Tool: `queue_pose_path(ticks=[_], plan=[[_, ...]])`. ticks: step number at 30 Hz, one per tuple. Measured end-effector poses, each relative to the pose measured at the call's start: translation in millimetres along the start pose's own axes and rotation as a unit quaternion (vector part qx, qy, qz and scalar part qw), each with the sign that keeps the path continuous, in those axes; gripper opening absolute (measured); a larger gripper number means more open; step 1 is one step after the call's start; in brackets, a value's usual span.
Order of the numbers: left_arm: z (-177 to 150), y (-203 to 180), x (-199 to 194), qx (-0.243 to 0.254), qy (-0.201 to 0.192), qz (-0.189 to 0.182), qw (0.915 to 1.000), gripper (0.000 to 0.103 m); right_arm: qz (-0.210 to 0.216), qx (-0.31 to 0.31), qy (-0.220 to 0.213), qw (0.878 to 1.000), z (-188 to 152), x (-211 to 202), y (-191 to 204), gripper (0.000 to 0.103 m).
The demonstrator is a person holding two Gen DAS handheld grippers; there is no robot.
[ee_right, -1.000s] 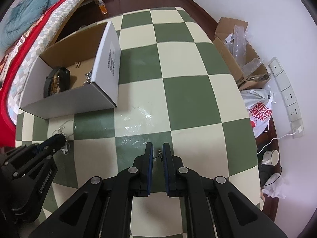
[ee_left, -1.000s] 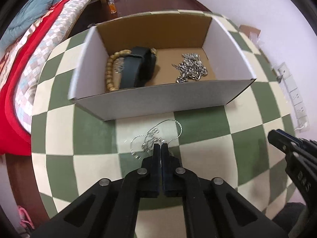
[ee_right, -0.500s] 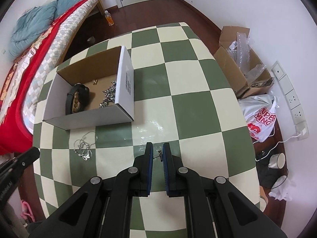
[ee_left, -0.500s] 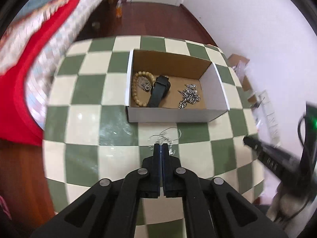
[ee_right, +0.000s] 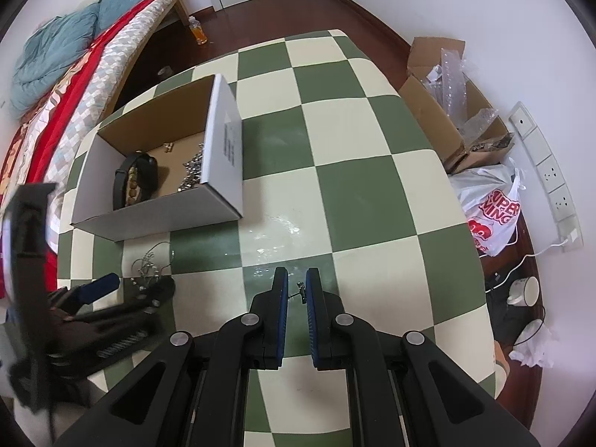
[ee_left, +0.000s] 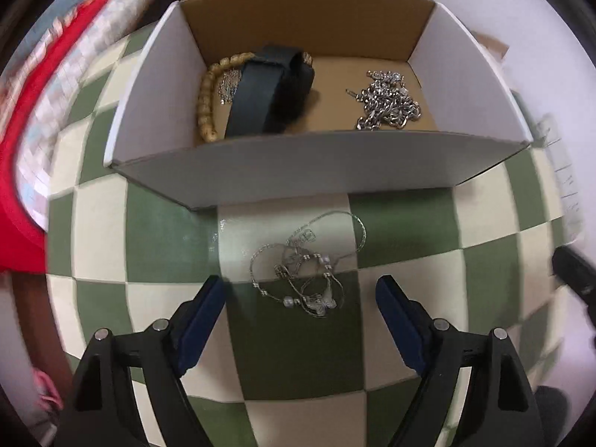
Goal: Organize jewelry
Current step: 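Carry the necklace and earring toward the white box with both tools, then lower both tools into the box and open them to release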
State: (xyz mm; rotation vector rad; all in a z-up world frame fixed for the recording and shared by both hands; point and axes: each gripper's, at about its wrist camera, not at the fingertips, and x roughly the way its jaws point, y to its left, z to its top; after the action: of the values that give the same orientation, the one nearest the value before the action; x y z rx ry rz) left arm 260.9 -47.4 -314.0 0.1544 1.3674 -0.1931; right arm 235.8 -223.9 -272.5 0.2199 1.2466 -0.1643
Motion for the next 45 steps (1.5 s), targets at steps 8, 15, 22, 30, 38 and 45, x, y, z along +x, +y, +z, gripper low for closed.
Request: queue_pose_path(ticks=[8,15,22,30,38,45], plan=[[4.0,-13.0,-8.1,0.013,-0.022,-0.002,0.9997,0.010,-0.006,0.005,0.002,1.000,3.5,5.3,-7.7,0.010],[0.1,-2.4,-17.2,0.017,-0.037,-0.016,0.9990,0.003,-0.004,0.005,0.004,1.000,2.0,6.7,-6.1,0.010],[-3.7,19.2,-63.4,0.024,-0.081,-0.046,0.9954,0.003,0.007,0.003,-0.002,1.000,1.6,-1.7,-1.5,0.010],[11.4,43.9,-146.4,0.045,-0.135,-0.075,0.9869,0.003,0.020,-0.011,-0.023,0.999,13.3,-34.1,1.6,0.010],[43.6,46.2,-226.7,0.050,-0.183,-0.132,0.9730,0.003,0.062,-0.028,-0.055,0.996,43.4,-88.2,22.0,0.010],[84.9,51.3,-242.3,0.045,-0.191,-0.140,0.9706,0.003,0.101,-0.048,-0.067,0.991,76.2,-121.1,50.7,0.010]])
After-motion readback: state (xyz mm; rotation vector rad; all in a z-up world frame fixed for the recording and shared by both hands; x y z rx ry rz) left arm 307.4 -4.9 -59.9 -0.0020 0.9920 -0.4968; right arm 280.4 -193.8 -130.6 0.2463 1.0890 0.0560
